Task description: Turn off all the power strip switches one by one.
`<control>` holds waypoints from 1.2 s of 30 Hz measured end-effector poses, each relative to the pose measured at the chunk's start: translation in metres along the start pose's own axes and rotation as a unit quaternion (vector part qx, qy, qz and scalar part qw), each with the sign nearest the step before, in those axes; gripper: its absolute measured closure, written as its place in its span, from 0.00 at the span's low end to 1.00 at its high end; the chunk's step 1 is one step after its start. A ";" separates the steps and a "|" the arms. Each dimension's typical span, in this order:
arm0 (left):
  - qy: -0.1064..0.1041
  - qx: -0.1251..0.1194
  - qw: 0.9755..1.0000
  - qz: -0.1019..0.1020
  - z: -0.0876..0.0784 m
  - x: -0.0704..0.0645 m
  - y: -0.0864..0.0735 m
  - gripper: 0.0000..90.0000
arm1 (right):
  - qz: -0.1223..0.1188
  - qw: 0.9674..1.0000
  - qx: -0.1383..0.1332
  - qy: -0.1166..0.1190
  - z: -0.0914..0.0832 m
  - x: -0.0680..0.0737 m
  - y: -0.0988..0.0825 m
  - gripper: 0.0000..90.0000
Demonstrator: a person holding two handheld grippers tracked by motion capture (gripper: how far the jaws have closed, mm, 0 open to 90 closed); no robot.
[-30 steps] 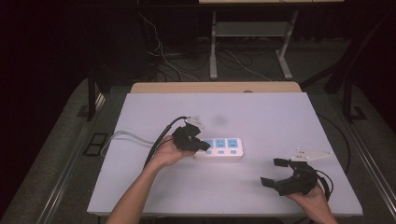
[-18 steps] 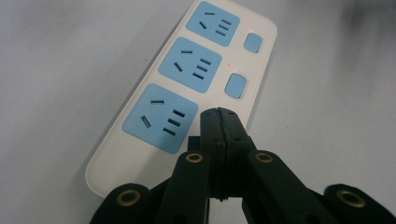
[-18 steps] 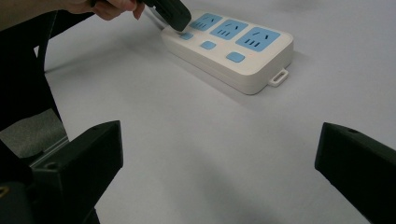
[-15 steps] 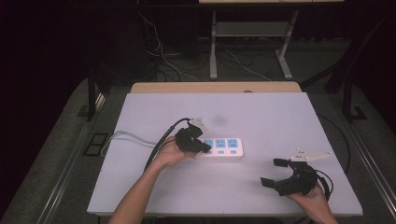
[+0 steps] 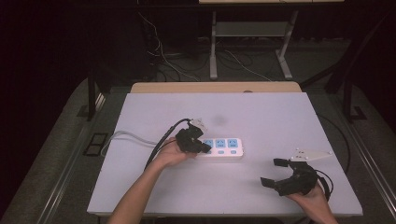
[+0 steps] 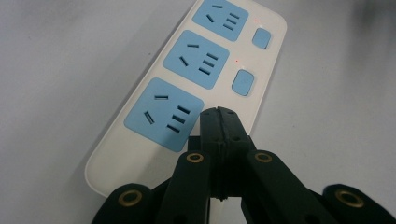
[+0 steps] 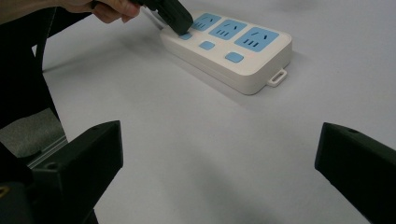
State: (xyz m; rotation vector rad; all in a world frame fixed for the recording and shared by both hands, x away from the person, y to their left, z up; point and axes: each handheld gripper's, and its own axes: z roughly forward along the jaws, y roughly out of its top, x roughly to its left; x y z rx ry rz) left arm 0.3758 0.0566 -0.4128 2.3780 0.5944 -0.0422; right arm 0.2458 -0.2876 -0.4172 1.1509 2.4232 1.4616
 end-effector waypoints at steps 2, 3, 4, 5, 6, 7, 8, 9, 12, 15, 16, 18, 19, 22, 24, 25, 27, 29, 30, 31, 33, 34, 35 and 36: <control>0.002 0.001 1.000 0.001 0.000 0.000 0.000 1.00 | -0.001 1.000 -0.001 -0.001 -0.001 0.000 0.000 0.01; 0.011 0.003 1.000 0.003 0.000 0.000 0.000 1.00 | -0.001 1.000 -0.001 -0.001 -0.001 0.000 0.000 0.01; 0.009 0.003 1.000 -0.001 0.000 0.001 0.000 1.00 | 0.000 1.000 -0.002 -0.002 -0.001 0.000 0.001 0.01; 0.009 0.003 1.000 -0.004 0.000 0.001 0.000 1.00 | 0.000 1.000 -0.003 -0.003 -0.002 0.001 0.001 0.01; 0.009 0.004 1.000 -0.007 0.000 0.001 0.001 1.00 | -0.001 1.000 -0.005 -0.003 -0.002 0.000 0.001 0.01; 0.011 0.005 1.000 -0.007 0.000 0.000 0.001 1.00 | -0.001 1.000 -0.006 -0.003 -0.003 0.000 0.001 0.01; 0.014 0.005 1.000 -0.005 0.000 -0.001 0.001 1.00 | -0.001 1.000 -0.005 -0.004 -0.003 -0.001 0.001 0.01; 0.015 0.006 1.000 -0.006 0.000 -0.002 0.001 1.00 | 0.000 1.000 -0.005 -0.005 -0.003 -0.001 0.001 0.01; 0.001 0.014 1.000 -0.006 0.000 -0.004 0.000 1.00 | 0.001 1.000 -0.006 -0.004 -0.003 -0.001 0.001 0.01; 0.010 0.017 1.000 -0.002 0.000 -0.005 0.002 1.00 | 0.002 1.000 -0.006 -0.006 -0.003 -0.002 0.001 0.01; 0.014 0.018 1.000 -0.004 0.000 -0.004 0.002 1.00 | 0.002 1.000 -0.005 -0.006 -0.003 -0.002 0.001 0.01; 0.022 0.023 0.999 -0.004 0.001 -0.004 0.005 1.00 | 0.001 1.000 -0.006 -0.006 -0.003 -0.002 0.001 0.01; 0.027 0.029 0.999 -0.002 0.002 -0.005 0.007 1.00 | 0.001 1.000 -0.006 -0.007 -0.003 -0.001 0.001 0.01; 0.034 0.041 0.999 0.000 0.003 -0.007 0.010 1.00 | 0.001 1.000 -0.008 -0.007 -0.004 -0.001 0.001 0.01; 0.033 0.042 0.999 -0.002 0.003 -0.007 0.011 1.00 | 0.001 1.000 -0.008 -0.007 -0.004 -0.002 0.001 0.01; 0.030 0.041 0.999 -0.004 0.003 -0.006 0.011 1.00 | 0.001 1.000 -0.008 -0.007 -0.004 -0.002 0.001 0.01; 0.028 0.036 0.999 -0.008 0.002 -0.006 0.010 1.00 | 0.000 1.000 -0.008 -0.006 -0.004 -0.002 0.001 0.01; 0.029 0.031 0.999 -0.010 0.002 -0.005 0.008 1.00 | 0.001 1.000 -0.007 -0.007 -0.003 -0.002 0.001 0.01; 0.030 0.030 0.999 -0.010 0.002 -0.006 0.008 1.00 | 0.002 1.000 -0.006 -0.007 -0.003 -0.002 0.001 0.01; 0.033 0.029 0.999 -0.008 0.002 -0.007 0.007 1.00 | 0.002 1.000 -0.006 -0.007 -0.003 -0.002 0.001 0.01; 0.030 0.021 0.999 -0.011 0.001 -0.006 0.005 1.00 | 0.002 1.000 -0.006 -0.007 -0.003 -0.002 0.001 0.01; 0.029 0.016 0.999 -0.013 0.001 -0.006 0.004 1.00 | 0.003 1.000 -0.007 -0.007 -0.003 -0.003 0.001 0.01; 0.028 0.011 0.999 -0.012 0.001 -0.005 0.003 1.00 | 0.003 1.000 -0.007 -0.007 -0.003 -0.003 0.001 0.01; 0.026 0.009 1.000 -0.014 0.000 -0.004 0.002 1.00 | 0.003 1.000 -0.008 -0.007 -0.003 -0.003 0.001 0.01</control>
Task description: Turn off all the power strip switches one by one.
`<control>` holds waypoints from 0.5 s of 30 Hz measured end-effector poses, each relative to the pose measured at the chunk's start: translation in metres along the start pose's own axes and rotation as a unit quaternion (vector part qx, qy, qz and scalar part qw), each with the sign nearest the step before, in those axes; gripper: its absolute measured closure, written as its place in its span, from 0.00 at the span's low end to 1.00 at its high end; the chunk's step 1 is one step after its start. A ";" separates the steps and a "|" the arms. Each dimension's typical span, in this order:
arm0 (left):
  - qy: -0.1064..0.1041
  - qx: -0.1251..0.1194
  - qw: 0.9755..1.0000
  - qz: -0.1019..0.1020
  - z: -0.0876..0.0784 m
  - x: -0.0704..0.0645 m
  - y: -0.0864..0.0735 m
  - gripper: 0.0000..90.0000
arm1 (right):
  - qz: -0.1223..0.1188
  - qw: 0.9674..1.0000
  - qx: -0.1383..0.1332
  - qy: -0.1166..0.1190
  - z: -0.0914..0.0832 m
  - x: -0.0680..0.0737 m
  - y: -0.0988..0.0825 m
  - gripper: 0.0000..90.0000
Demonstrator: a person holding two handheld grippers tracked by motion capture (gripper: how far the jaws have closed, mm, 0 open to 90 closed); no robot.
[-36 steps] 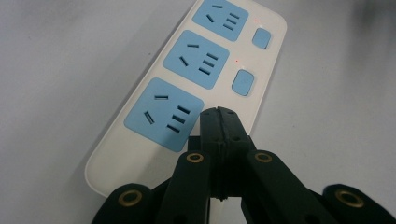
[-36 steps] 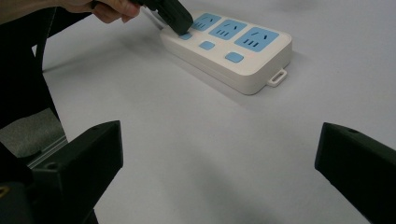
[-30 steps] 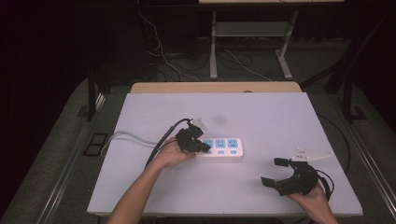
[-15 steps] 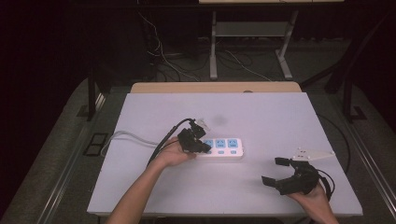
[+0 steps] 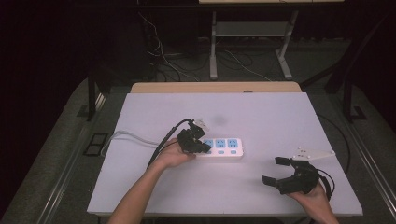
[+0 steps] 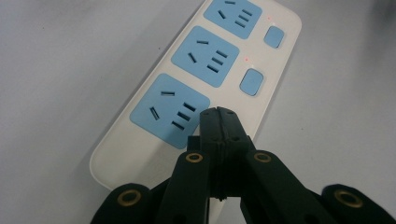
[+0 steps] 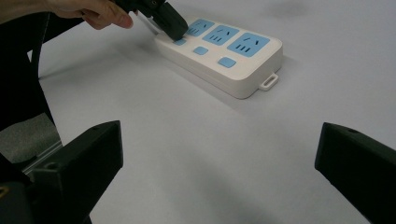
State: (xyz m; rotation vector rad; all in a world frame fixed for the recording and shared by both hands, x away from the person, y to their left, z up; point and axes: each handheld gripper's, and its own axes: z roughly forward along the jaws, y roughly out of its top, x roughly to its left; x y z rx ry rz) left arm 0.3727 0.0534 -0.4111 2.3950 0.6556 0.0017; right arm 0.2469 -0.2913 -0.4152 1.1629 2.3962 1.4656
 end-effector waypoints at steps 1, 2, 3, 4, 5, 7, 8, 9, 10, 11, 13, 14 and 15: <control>-0.001 -0.002 1.000 -0.002 0.000 0.000 0.000 1.00 | 0.000 1.000 0.000 0.000 0.000 0.000 0.000 0.01; -0.005 -0.012 1.000 -0.006 -0.002 0.000 -0.001 1.00 | 0.001 1.000 0.000 0.000 0.000 0.000 0.000 0.01; -0.014 -0.020 1.000 -0.011 -0.005 0.002 0.000 1.00 | 0.001 1.000 -0.001 0.000 0.000 -0.001 0.000 0.01; -0.017 -0.019 1.000 -0.010 -0.006 0.002 -0.001 1.00 | 0.002 1.000 -0.001 0.001 0.000 -0.001 0.000 0.01; -0.018 -0.014 1.000 -0.008 -0.006 0.002 -0.001 1.00 | 0.002 1.000 0.000 0.001 0.000 -0.002 -0.001 0.01; -0.021 -0.008 1.000 -0.004 -0.005 0.002 -0.002 0.99 | 0.006 1.000 -0.001 0.001 0.000 -0.003 -0.001 0.01; -0.021 -0.009 1.000 -0.005 -0.005 0.002 -0.003 0.99 | 0.006 1.000 -0.001 0.001 0.000 -0.003 -0.001 0.01; -0.020 -0.010 1.000 -0.002 -0.006 0.002 -0.002 1.00 | 0.006 1.000 -0.001 0.001 -0.001 -0.004 -0.001 0.01; -0.020 -0.012 1.000 -0.001 -0.006 0.001 -0.001 0.99 | 0.007 1.000 -0.002 0.001 -0.001 -0.004 -0.001 0.01; -0.020 -0.015 1.000 0.002 -0.006 0.001 -0.001 0.99 | 0.006 1.000 -0.003 0.000 -0.002 -0.004 -0.001 0.01; -0.021 -0.017 1.000 0.002 -0.006 -0.001 0.000 0.99 | 0.006 1.000 -0.003 -0.001 -0.002 -0.004 -0.001 0.01; -0.020 -0.017 1.000 0.004 -0.007 -0.001 0.001 0.99 | 0.006 1.000 -0.003 0.000 -0.002 -0.004 -0.001 0.01; -0.021 -0.016 1.000 0.006 -0.007 -0.002 0.002 0.99 | 0.006 1.000 -0.003 0.000 -0.002 -0.004 -0.001 0.01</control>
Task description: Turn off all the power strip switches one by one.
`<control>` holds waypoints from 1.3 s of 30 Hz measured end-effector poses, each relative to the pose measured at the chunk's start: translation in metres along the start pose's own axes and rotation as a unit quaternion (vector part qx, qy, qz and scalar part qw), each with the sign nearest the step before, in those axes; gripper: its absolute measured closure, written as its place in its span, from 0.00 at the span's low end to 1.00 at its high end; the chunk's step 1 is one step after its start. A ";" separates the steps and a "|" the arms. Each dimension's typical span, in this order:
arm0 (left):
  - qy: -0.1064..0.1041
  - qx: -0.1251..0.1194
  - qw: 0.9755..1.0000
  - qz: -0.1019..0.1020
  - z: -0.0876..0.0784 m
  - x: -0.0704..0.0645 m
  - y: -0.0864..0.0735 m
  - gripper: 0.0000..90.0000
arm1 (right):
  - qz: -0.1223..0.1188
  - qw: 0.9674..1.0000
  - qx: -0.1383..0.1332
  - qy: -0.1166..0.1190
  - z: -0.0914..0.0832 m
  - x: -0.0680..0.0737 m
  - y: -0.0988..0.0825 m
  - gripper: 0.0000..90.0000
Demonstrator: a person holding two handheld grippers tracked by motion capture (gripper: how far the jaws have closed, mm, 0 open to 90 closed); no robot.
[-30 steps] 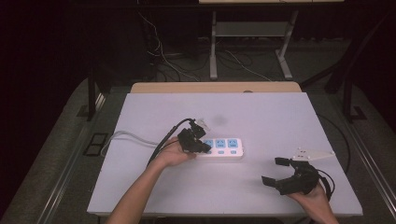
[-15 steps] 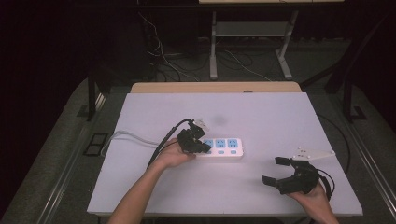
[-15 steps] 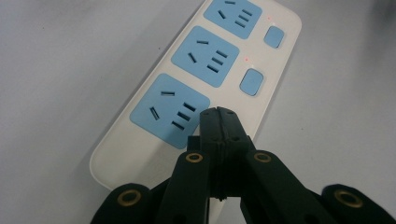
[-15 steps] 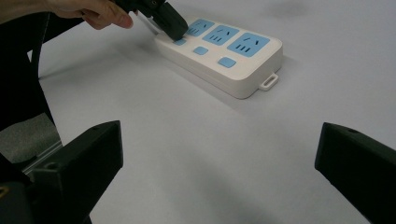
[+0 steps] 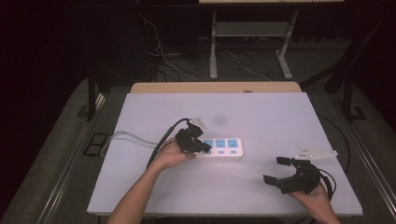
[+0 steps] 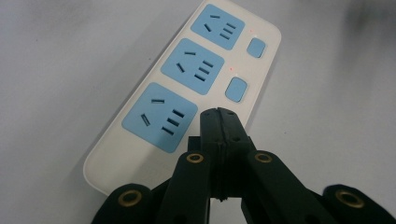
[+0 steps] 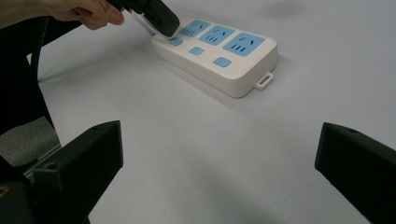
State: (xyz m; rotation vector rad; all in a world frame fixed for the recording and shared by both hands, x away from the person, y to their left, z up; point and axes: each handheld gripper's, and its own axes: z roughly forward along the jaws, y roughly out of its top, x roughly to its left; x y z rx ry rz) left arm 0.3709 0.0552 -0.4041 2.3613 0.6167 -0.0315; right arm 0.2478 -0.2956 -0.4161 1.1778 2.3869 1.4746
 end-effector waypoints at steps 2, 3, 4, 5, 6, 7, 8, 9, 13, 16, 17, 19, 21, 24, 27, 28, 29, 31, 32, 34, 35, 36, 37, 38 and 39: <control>0.000 0.001 1.000 0.006 -0.001 -0.001 0.002 0.99 | 0.000 1.000 0.000 0.000 0.000 0.000 0.000 0.01; 0.000 0.000 1.000 0.005 -0.001 -0.003 0.004 0.99 | 0.000 1.000 0.000 0.000 0.000 0.000 0.000 0.01; -0.001 0.000 1.000 0.008 -0.001 -0.003 0.005 0.99 | 0.000 1.000 0.000 0.000 0.000 0.000 0.000 0.01; -0.001 -0.001 1.000 0.009 -0.002 -0.004 0.006 0.99 | -0.001 1.000 0.001 0.000 0.000 0.000 0.000 0.01; -0.002 0.000 1.000 0.011 -0.002 -0.005 0.008 0.99 | -0.001 1.000 0.001 0.000 0.000 0.000 0.000 0.01; -0.002 0.000 1.000 0.012 -0.003 -0.005 0.009 0.99 | -0.001 1.000 0.001 0.000 0.000 0.000 0.000 0.01; -0.002 -0.001 1.000 0.014 -0.003 -0.006 0.010 0.99 | -0.001 1.000 0.001 0.000 0.000 0.000 0.000 0.01; -0.001 0.001 1.000 0.017 -0.003 -0.007 0.012 0.99 | -0.001 1.000 0.001 0.000 0.000 0.000 0.000 0.01; -0.002 0.000 1.000 0.025 -0.005 -0.009 0.018 0.99 | -0.001 1.000 0.000 0.000 0.000 0.000 0.000 0.01; -0.003 0.001 0.999 0.031 -0.006 -0.011 0.023 0.99 | -0.001 1.000 0.000 0.000 0.000 0.000 0.000 0.01; -0.003 0.000 0.999 0.034 -0.006 -0.012 0.025 0.99 | -0.001 1.000 0.001 0.001 0.000 0.000 0.000 0.01; -0.004 0.000 0.999 0.036 -0.005 -0.014 0.028 0.99 | -0.001 1.000 0.001 0.001 0.000 0.000 0.000 0.01; -0.006 0.002 0.999 0.041 -0.005 -0.016 0.032 0.99 | -0.001 1.000 0.000 0.000 0.000 0.000 0.000 0.01; -0.007 0.001 0.999 0.047 -0.003 -0.019 0.037 0.99 | -0.001 1.000 0.000 0.001 0.000 0.000 0.000 0.01; -0.008 0.005 0.998 0.054 0.000 -0.022 0.041 0.99 | -0.002 1.000 0.000 0.001 0.000 0.000 0.000 0.01; -0.009 0.008 0.998 0.057 0.001 -0.022 0.042 0.99 | -0.001 1.000 -0.001 0.001 -0.001 0.000 0.000 0.01; -0.008 0.009 0.998 0.059 0.002 -0.023 0.043 0.99 | -0.001 1.000 -0.001 0.001 -0.001 0.000 0.000 0.01; -0.010 0.010 0.998 0.060 0.004 -0.024 0.045 0.99 | -0.001 1.000 -0.001 0.001 -0.001 0.000 0.000 0.01; -0.010 0.011 0.998 0.061 0.005 -0.024 0.045 0.99 | -0.001 1.000 -0.001 0.001 -0.001 0.000 0.000 0.01; -0.009 0.014 0.998 0.064 0.007 -0.025 0.047 0.99 | -0.001 1.000 -0.001 0.001 -0.001 0.000 0.000 0.01; -0.011 0.014 0.998 0.064 0.008 -0.025 0.047 0.99 | -0.002 1.000 -0.001 0.001 -0.001 0.000 0.000 0.01; -0.011 0.015 0.998 0.064 0.009 -0.025 0.047 0.99 | -0.002 1.000 -0.001 0.001 -0.001 0.000 0.000 0.01; -0.010 0.015 0.998 0.064 0.010 -0.025 0.047 0.99 | -0.001 1.000 -0.001 0.002 -0.001 0.000 0.000 0.01; -0.010 0.015 0.998 0.065 0.010 -0.025 0.048 0.99 | -0.002 1.000 -0.001 0.002 0.000 0.000 0.000 0.01; -0.010 0.015 0.998 0.064 0.011 -0.024 0.047 0.99 | -0.002 1.000 -0.001 0.002 0.000 0.000 0.000 0.01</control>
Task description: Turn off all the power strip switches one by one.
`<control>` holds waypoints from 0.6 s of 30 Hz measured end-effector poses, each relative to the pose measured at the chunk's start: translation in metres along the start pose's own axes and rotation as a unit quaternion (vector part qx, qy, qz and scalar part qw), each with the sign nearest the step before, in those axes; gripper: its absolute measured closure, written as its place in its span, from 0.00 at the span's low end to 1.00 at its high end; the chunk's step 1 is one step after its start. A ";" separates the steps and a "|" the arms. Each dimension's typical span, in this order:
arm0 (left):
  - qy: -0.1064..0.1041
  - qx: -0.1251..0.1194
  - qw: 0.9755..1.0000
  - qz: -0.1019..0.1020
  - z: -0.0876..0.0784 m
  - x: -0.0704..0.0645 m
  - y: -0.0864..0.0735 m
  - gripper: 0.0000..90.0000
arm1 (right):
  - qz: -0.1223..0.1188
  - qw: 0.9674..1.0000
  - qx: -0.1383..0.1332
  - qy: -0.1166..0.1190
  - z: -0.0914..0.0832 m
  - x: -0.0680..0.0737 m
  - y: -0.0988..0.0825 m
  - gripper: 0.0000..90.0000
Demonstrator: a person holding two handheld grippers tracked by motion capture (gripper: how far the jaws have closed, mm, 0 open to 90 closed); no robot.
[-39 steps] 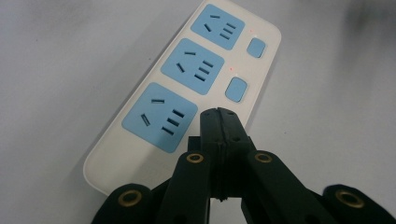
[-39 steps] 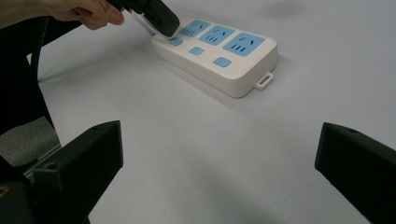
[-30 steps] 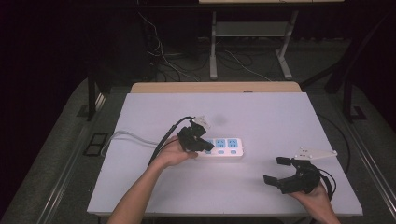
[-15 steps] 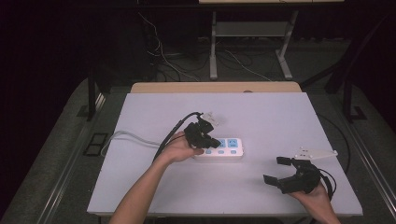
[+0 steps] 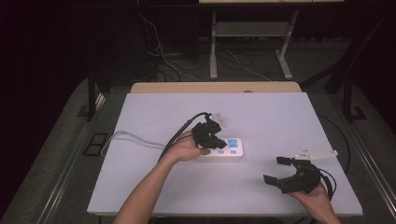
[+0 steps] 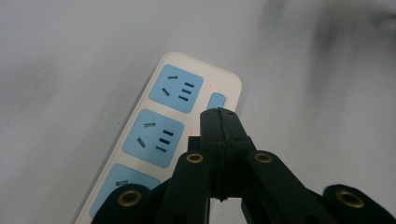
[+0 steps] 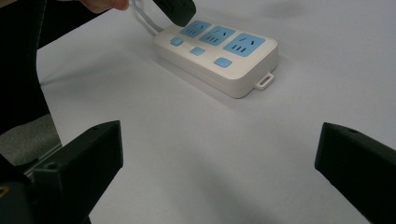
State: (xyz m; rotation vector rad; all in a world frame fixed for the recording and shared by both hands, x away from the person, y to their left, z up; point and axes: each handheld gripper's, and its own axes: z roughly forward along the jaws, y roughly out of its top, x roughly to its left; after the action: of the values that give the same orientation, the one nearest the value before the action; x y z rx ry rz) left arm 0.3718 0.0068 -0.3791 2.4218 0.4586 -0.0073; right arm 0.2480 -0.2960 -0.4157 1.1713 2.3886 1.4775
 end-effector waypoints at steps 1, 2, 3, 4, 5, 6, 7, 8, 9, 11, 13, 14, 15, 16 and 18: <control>0.000 0.003 1.000 0.003 0.001 0.001 0.000 0.99 | 0.000 1.000 0.000 0.000 0.000 0.000 0.000 0.01; 0.000 0.004 1.000 0.003 0.002 0.001 0.000 0.99 | 0.000 1.000 0.000 0.000 0.000 0.000 0.000 0.01; 0.001 0.005 1.000 0.003 0.003 0.002 0.000 0.99 | 0.000 1.000 0.000 0.000 0.000 0.000 0.000 0.01; 0.001 0.006 1.000 0.003 0.004 0.002 0.000 0.99 | 0.000 1.000 0.000 0.000 0.000 0.000 0.000 0.01; 0.001 0.006 1.000 0.002 0.005 0.003 0.000 0.99 | 0.000 1.000 0.001 0.000 0.000 0.000 0.000 0.01; 0.001 0.006 1.000 0.001 0.006 0.003 0.000 0.99 | 0.000 1.000 0.001 0.000 0.000 0.000 0.000 0.01; 0.001 0.008 1.000 0.002 0.007 0.003 0.000 0.99 | -0.001 1.000 0.001 0.000 0.000 0.000 0.000 0.01; 0.001 0.009 1.000 0.003 0.008 0.003 0.000 0.99 | -0.001 1.000 0.002 0.000 0.000 0.000 0.000 0.01; 0.001 0.010 1.000 0.003 0.010 0.003 0.000 0.99 | 0.000 1.000 0.002 0.001 0.000 0.000 0.000 0.01; 0.000 0.013 1.000 0.004 0.012 0.004 0.000 0.99 | 0.000 1.000 0.002 0.001 0.000 0.000 0.000 0.01; 0.000 0.016 1.000 0.002 0.015 0.004 -0.001 0.99 | -0.001 1.000 0.001 0.001 0.000 0.000 0.000 0.01; 0.000 0.019 1.000 0.005 0.017 0.005 -0.001 0.99 | -0.001 1.000 0.001 0.001 0.000 0.000 0.000 0.01; 0.001 0.020 1.000 0.005 0.018 0.005 -0.001 0.99 | -0.001 1.000 0.002 0.001 0.000 0.000 0.000 0.01; 0.000 0.022 1.000 0.005 0.019 0.005 -0.001 0.99 | -0.001 1.000 0.002 0.001 0.000 0.000 0.000 0.01; -0.002 0.026 1.000 0.005 0.021 0.006 -0.002 0.99 | -0.001 1.000 0.001 0.001 -0.001 0.000 0.000 0.01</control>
State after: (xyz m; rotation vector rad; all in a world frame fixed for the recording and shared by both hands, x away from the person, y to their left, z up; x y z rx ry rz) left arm 0.3790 -0.0033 -0.3974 2.4741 0.4493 -0.0199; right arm 0.2477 -0.2966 -0.4156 1.1681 2.3938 1.4764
